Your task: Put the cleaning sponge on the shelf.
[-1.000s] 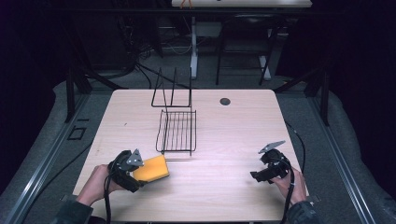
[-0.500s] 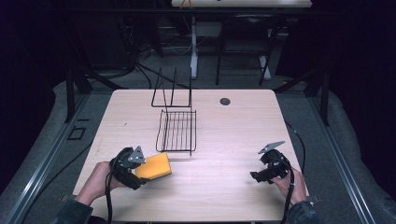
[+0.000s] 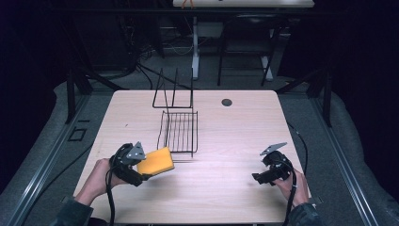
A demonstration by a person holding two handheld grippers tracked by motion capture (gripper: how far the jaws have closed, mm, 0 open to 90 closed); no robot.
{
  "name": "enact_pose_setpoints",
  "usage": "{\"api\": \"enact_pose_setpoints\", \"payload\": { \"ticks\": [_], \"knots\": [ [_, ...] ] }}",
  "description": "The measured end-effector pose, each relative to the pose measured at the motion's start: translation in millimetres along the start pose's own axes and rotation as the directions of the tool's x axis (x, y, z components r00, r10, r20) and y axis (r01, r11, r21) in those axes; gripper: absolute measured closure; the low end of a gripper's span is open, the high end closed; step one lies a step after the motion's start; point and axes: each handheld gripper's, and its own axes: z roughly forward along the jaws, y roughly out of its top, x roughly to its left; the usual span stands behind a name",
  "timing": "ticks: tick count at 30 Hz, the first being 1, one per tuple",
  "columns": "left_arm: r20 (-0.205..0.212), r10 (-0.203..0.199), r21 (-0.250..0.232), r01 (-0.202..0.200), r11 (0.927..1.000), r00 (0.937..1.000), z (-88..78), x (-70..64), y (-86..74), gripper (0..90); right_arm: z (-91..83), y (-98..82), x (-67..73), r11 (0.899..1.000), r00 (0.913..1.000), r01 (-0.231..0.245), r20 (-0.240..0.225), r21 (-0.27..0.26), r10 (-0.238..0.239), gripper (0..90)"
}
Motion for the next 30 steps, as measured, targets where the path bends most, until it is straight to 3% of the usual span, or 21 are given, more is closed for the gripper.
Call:
{"api": "enact_pose_setpoints", "payload": {
  "ticks": [30],
  "knots": [
    [-0.034, -0.049, -0.062, 0.047, 0.997, 0.9982, -0.5, 19.0, 21.0, 21.9, -0.2, -0.3, -0.9, 1.0, 1.0, -0.001, 0.001, -0.006, 0.001, 13.1]
  ]
}}
